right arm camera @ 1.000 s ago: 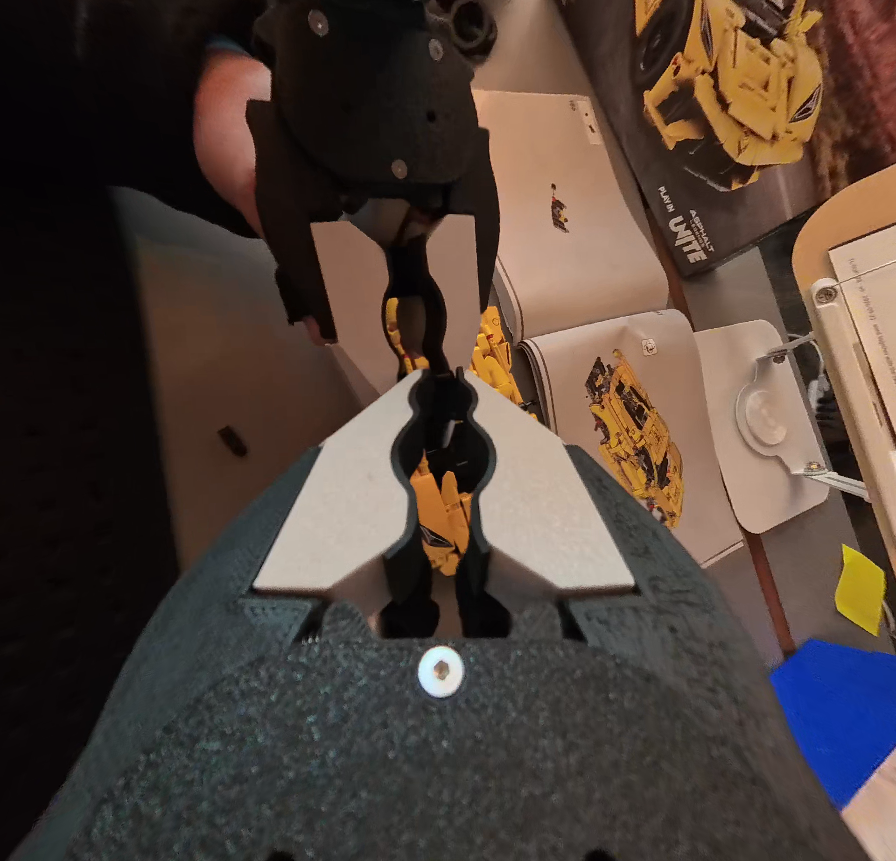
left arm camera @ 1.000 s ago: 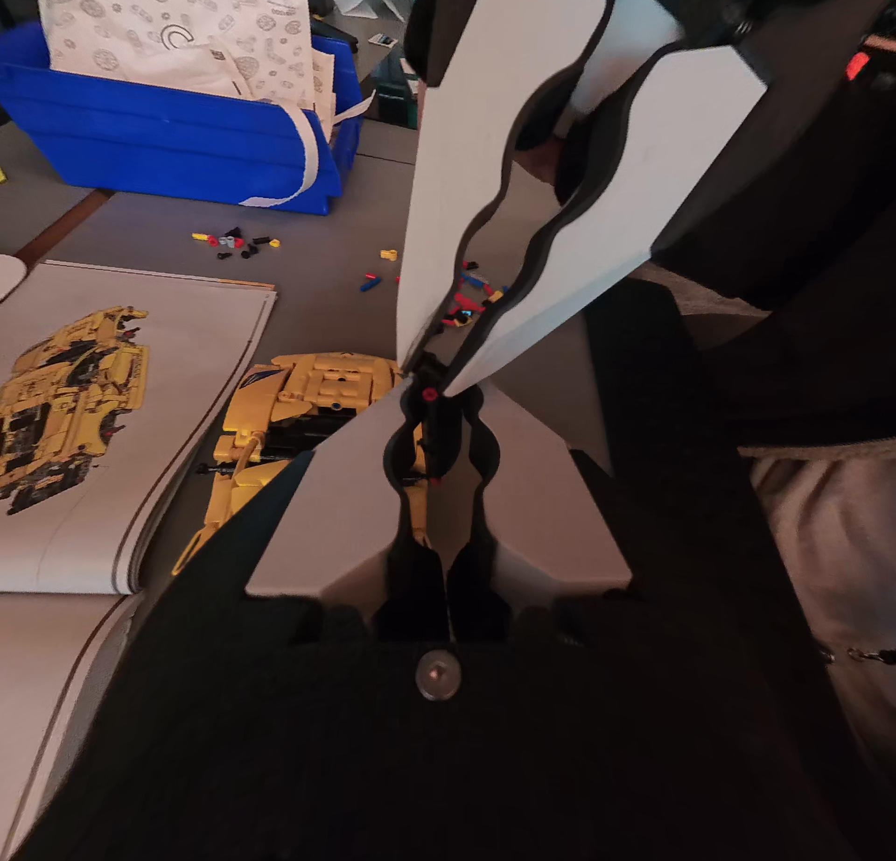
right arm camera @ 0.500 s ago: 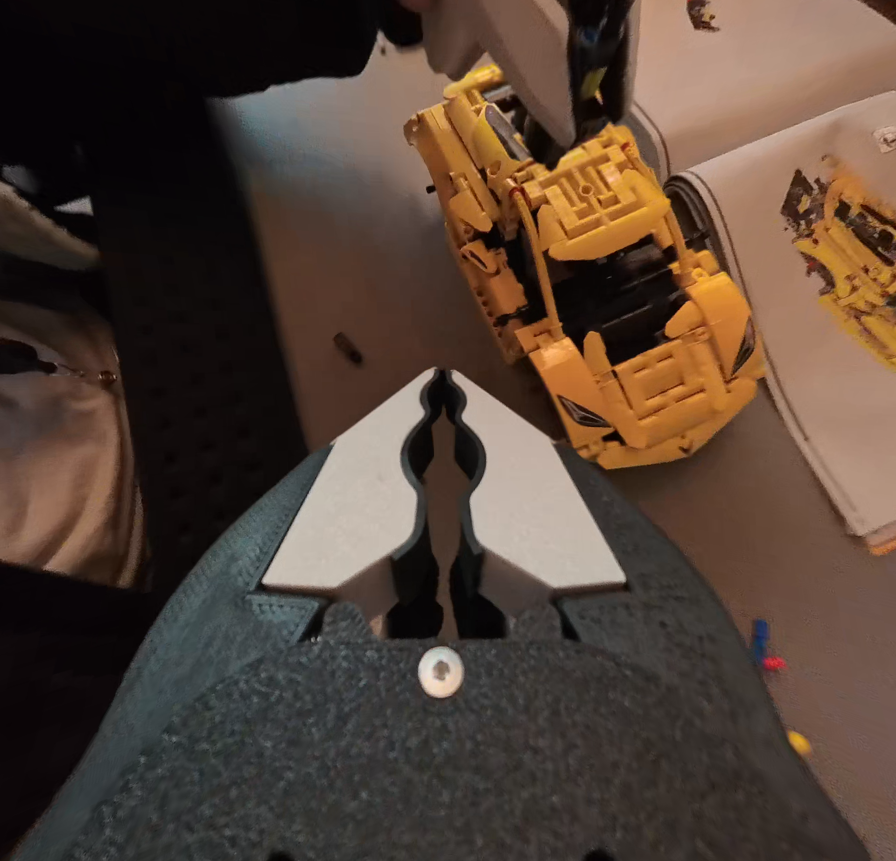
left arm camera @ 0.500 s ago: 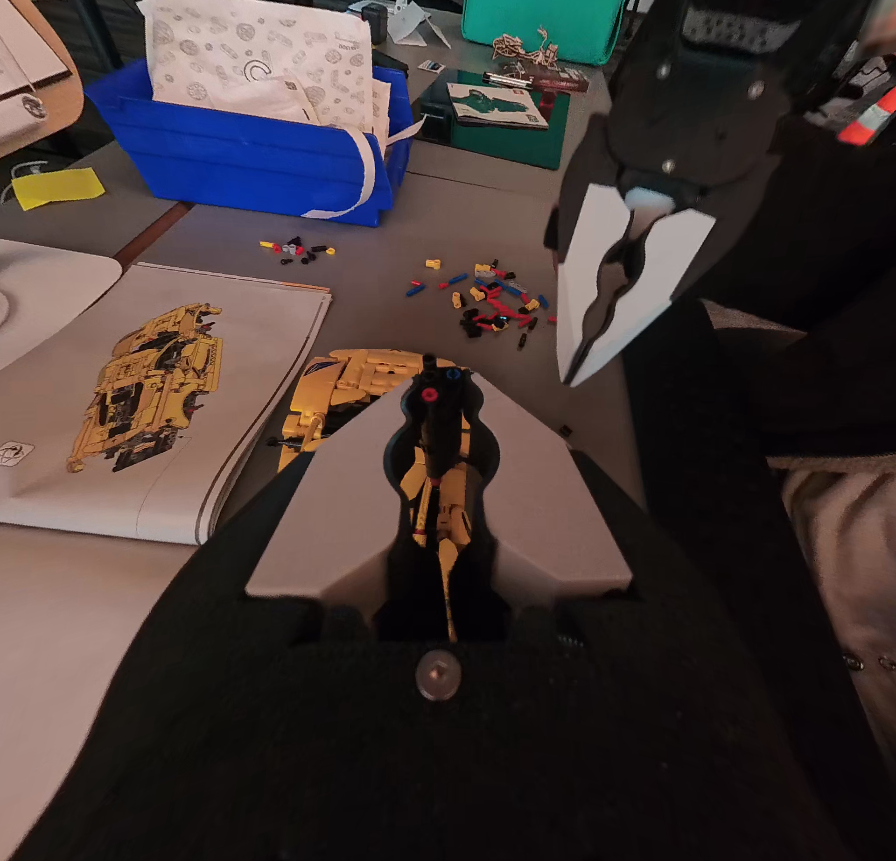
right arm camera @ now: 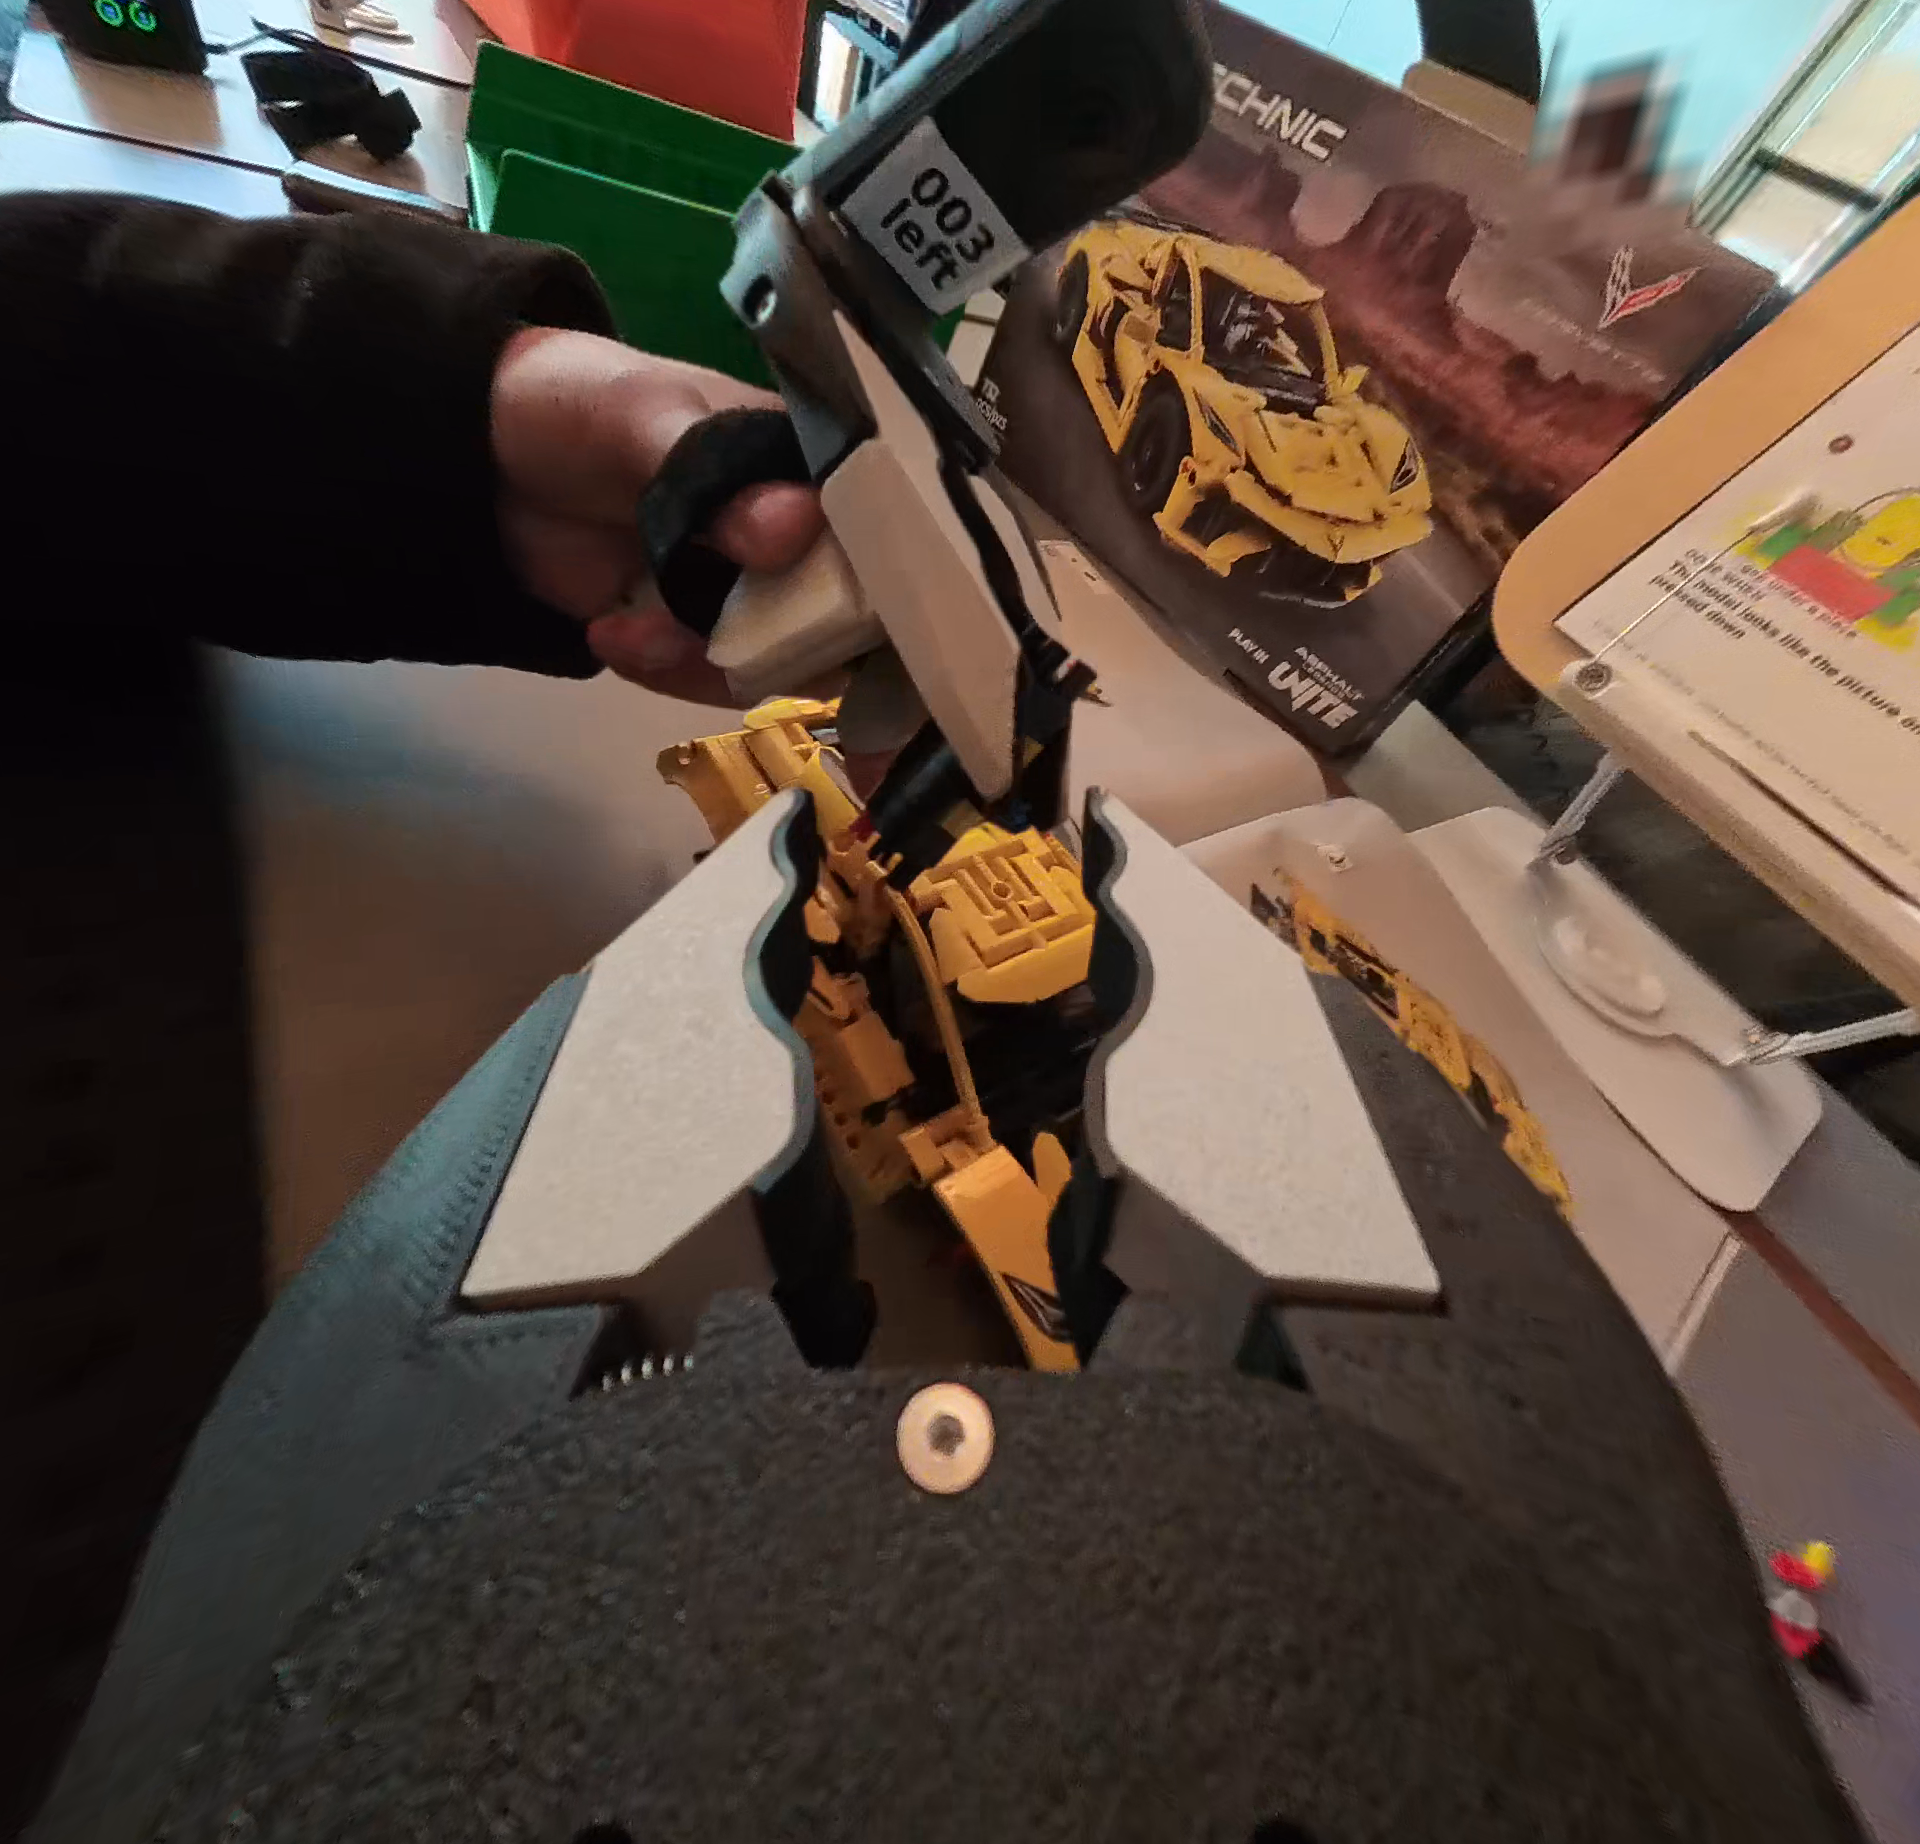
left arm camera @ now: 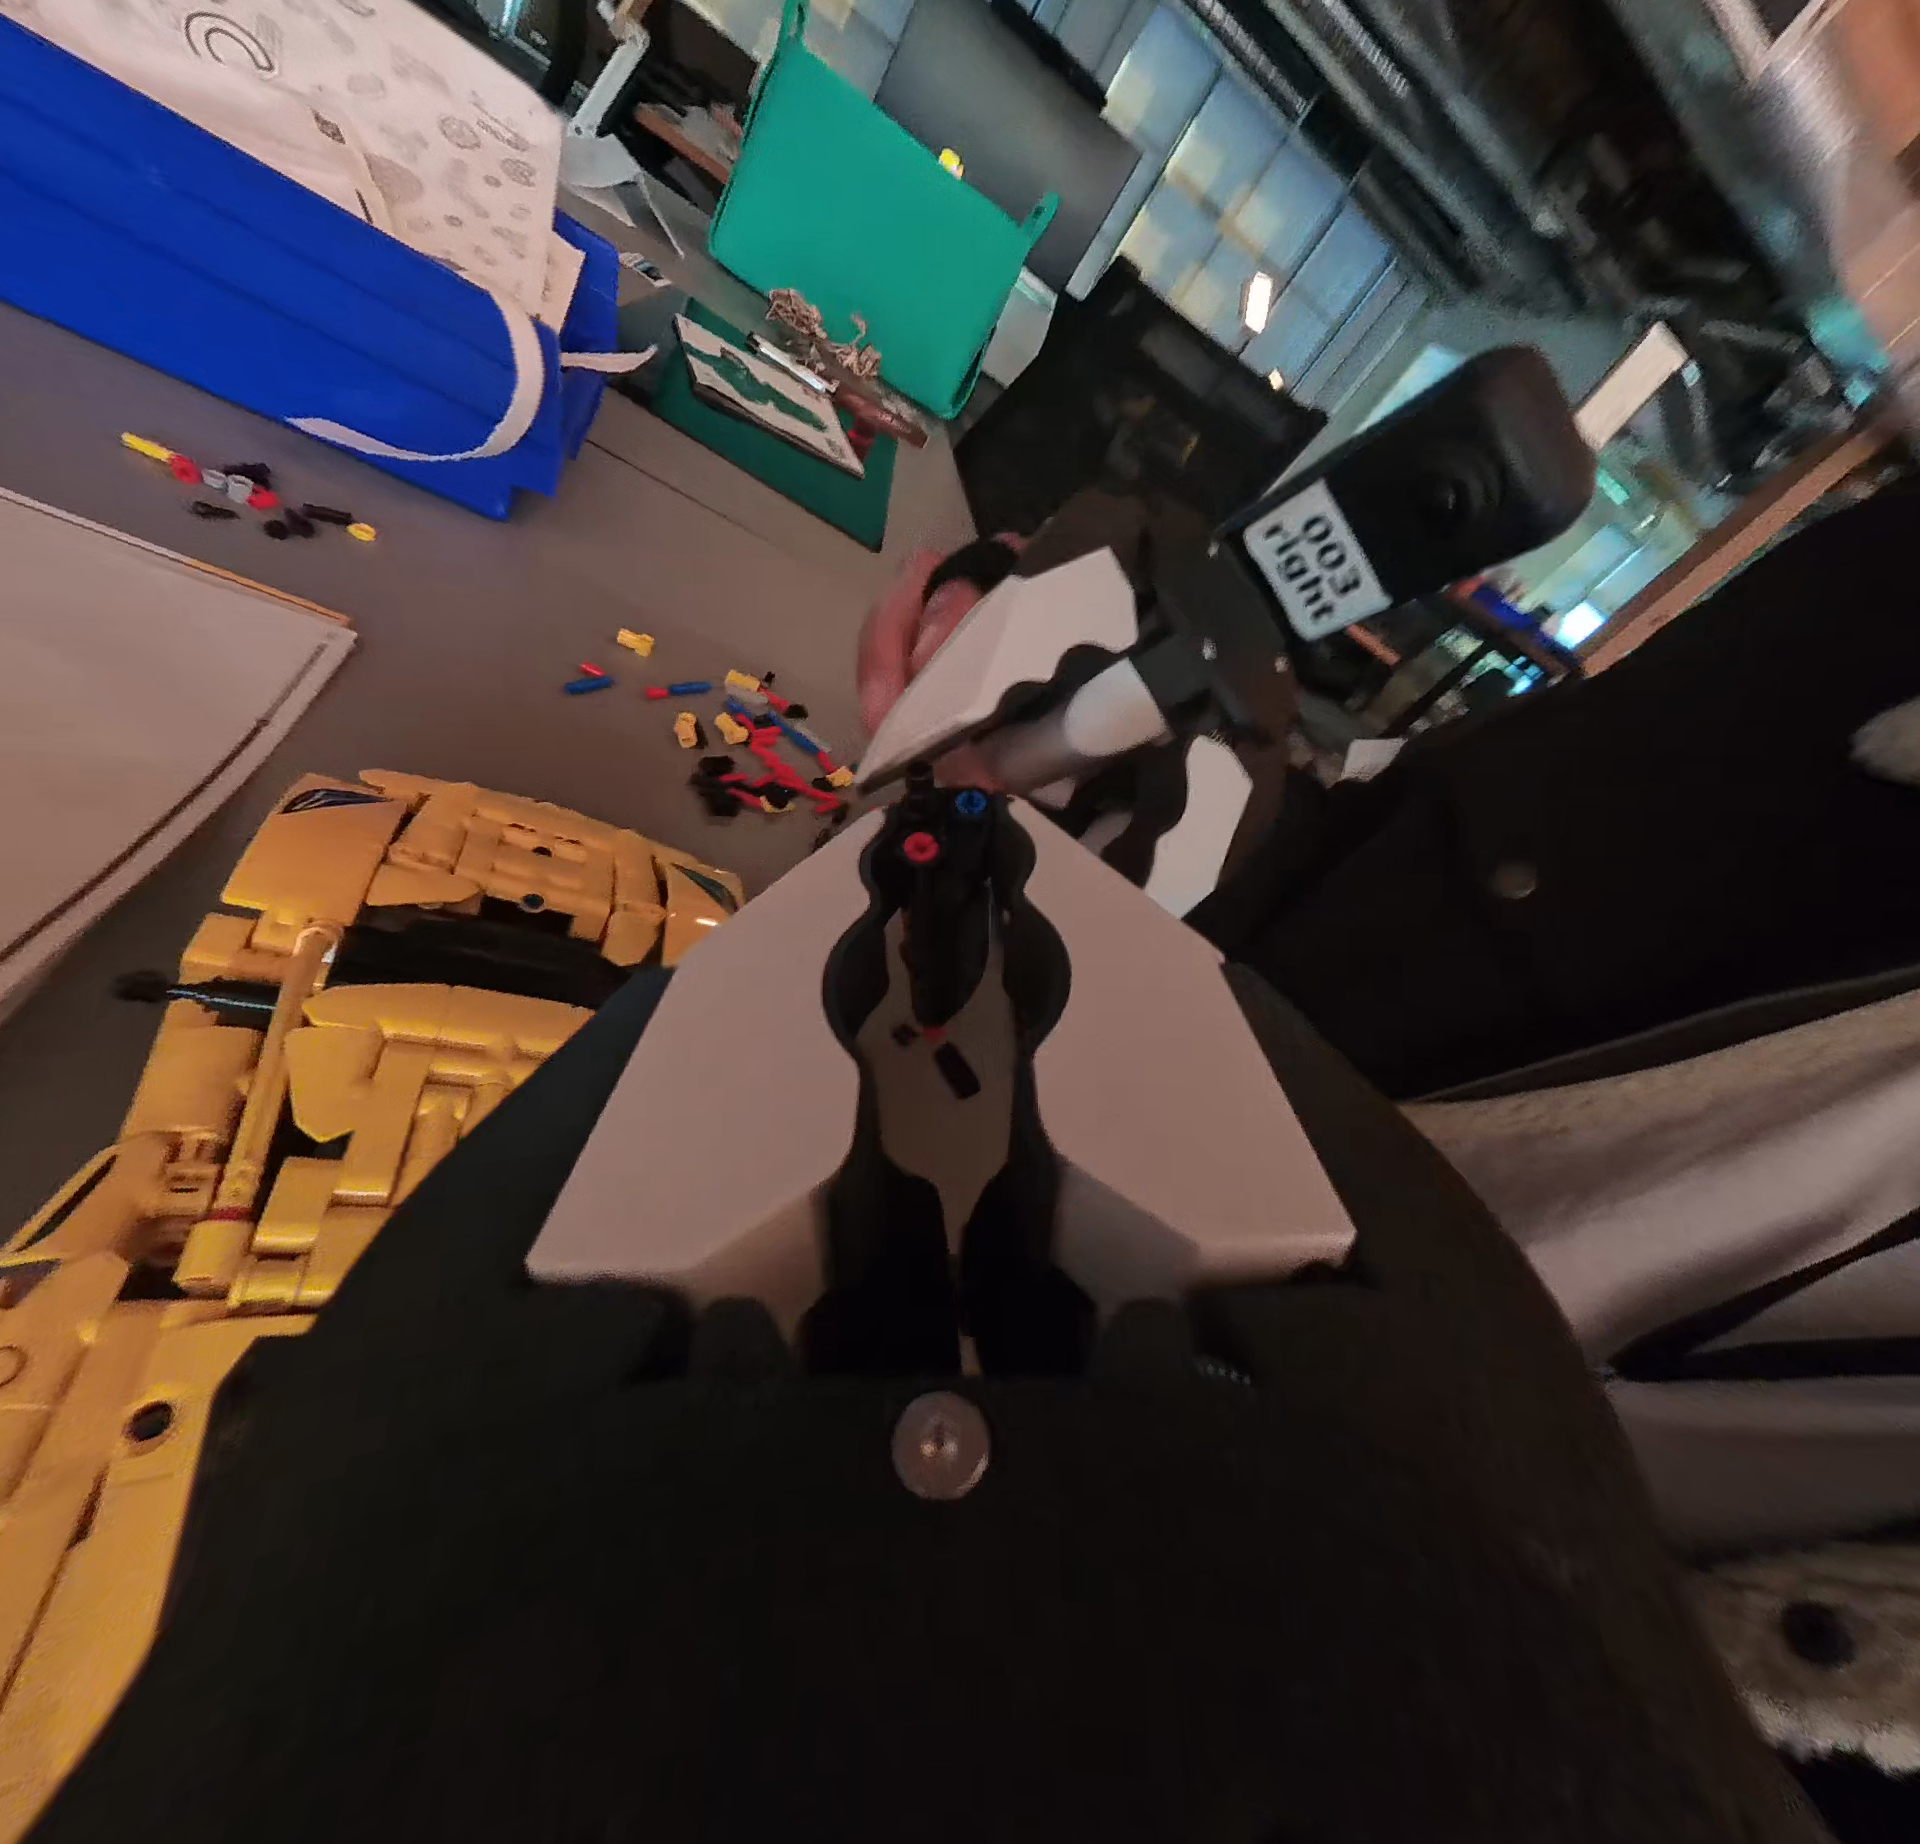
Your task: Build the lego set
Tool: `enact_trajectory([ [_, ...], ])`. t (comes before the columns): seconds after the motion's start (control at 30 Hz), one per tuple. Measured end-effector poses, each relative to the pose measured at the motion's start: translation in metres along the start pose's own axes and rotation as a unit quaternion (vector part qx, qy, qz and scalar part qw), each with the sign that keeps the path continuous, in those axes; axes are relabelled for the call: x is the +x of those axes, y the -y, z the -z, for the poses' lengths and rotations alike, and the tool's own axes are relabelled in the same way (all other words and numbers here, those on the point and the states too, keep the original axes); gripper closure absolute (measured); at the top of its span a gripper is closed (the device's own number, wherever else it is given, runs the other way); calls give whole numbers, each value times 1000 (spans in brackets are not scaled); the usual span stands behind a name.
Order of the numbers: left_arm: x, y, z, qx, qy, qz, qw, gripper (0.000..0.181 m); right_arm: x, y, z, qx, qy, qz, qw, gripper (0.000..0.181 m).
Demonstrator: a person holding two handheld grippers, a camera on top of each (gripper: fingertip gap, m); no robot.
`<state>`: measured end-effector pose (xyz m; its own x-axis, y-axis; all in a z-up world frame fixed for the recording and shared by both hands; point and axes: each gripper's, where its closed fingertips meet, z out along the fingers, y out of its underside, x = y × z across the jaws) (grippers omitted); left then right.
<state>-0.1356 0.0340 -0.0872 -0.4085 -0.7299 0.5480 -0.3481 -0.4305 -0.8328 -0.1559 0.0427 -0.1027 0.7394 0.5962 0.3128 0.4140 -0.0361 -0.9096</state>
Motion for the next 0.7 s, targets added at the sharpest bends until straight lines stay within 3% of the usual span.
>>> enact_trajectory([
  [0.17,-5,12,-1,64,7,29,998,166,15,-5,-14,6,-54,-61,997,138],
  [0.23,-6,19,1,97,9,29,995,164,21,-7,-15,16,-80,-77,994,147],
  [0.27,-5,23,2,114,4,32,993,160,22,-8,-14,20,-86,-78,993,163],
  [0.33,0,26,1,124,-10,34,992,158,24,-3,-11,59,-93,-100,989,163],
  [0.47,4,26,0,122,-7,10,992,158,20,3,-7,120,-45,-178,976,164],
  [0.6,5,28,0,136,13,-44,990,158,25,16,5,211,22,-283,935,165],
  [0.7,9,30,-3,151,20,-75,985,159,21,13,2,203,28,-273,940,164],
])
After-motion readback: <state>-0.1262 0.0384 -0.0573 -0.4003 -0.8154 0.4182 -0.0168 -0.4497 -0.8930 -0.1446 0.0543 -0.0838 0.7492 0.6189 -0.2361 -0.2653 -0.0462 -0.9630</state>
